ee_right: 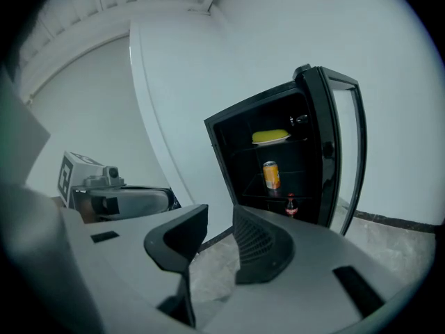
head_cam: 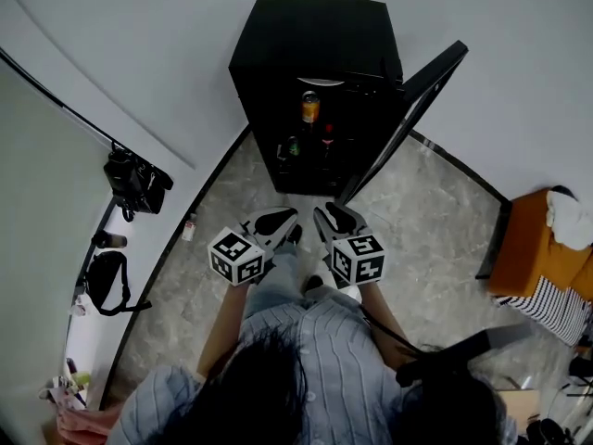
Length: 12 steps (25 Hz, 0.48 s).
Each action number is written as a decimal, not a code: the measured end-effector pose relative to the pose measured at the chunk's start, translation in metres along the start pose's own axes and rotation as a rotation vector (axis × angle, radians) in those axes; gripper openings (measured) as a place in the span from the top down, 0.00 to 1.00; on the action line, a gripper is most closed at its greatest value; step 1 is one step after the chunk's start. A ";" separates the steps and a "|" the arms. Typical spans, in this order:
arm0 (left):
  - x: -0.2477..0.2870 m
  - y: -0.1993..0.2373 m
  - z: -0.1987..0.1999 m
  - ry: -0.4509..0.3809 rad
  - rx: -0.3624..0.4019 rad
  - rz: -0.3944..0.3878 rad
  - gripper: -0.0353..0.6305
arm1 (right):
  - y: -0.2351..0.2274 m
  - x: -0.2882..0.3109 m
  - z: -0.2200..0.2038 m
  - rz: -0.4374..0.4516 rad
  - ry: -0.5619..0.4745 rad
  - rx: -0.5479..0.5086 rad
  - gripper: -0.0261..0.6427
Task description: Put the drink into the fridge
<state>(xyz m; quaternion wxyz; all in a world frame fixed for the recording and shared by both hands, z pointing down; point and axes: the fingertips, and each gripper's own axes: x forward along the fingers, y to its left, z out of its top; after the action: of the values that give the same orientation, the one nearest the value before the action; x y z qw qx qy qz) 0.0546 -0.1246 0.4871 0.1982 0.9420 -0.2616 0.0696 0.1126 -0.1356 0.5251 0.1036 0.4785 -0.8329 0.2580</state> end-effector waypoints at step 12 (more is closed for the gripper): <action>-0.011 -0.042 -0.028 0.081 0.012 -0.006 0.93 | 0.009 -0.028 -0.026 0.020 0.002 0.058 0.81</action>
<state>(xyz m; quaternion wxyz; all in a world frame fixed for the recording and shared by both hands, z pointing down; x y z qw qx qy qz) 0.0659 -0.0748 0.4962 0.2031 0.9404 -0.2504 0.1085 0.1175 -0.0974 0.5321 0.0879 0.4727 -0.8298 0.2834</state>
